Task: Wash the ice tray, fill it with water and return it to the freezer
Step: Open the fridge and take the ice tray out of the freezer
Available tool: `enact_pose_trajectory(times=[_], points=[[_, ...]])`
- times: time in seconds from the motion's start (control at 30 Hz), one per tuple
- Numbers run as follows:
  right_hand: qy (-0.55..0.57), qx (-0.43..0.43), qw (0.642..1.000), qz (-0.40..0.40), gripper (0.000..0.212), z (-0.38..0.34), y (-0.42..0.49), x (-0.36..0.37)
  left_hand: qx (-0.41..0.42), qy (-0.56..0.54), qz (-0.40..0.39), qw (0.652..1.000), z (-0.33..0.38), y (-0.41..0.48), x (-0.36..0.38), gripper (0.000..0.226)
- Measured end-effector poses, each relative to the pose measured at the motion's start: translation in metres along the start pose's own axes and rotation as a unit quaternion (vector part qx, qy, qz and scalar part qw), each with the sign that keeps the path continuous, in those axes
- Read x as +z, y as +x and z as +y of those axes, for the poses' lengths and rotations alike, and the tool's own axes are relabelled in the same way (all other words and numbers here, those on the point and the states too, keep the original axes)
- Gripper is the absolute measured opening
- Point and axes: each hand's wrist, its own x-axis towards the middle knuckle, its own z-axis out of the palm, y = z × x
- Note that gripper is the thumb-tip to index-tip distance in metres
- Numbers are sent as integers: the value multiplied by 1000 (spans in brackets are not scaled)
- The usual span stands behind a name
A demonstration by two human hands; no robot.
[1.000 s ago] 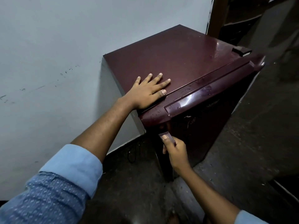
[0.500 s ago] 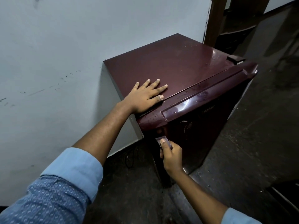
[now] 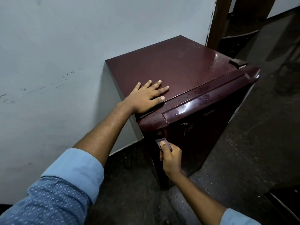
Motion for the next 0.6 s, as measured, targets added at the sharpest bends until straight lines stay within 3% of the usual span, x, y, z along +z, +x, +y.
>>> enact_pose_trajectory(times=[0.47, 0.6], points=[[16, -27, 999, 4, 66, 3, -5, -5, 2, -9, 2, 1000, -2, 1, 1, 72], [4, -28, 1000, -4, 61, 5, -16, -23, 0, -9, 1, 1000, -1, 1, 2, 71]])
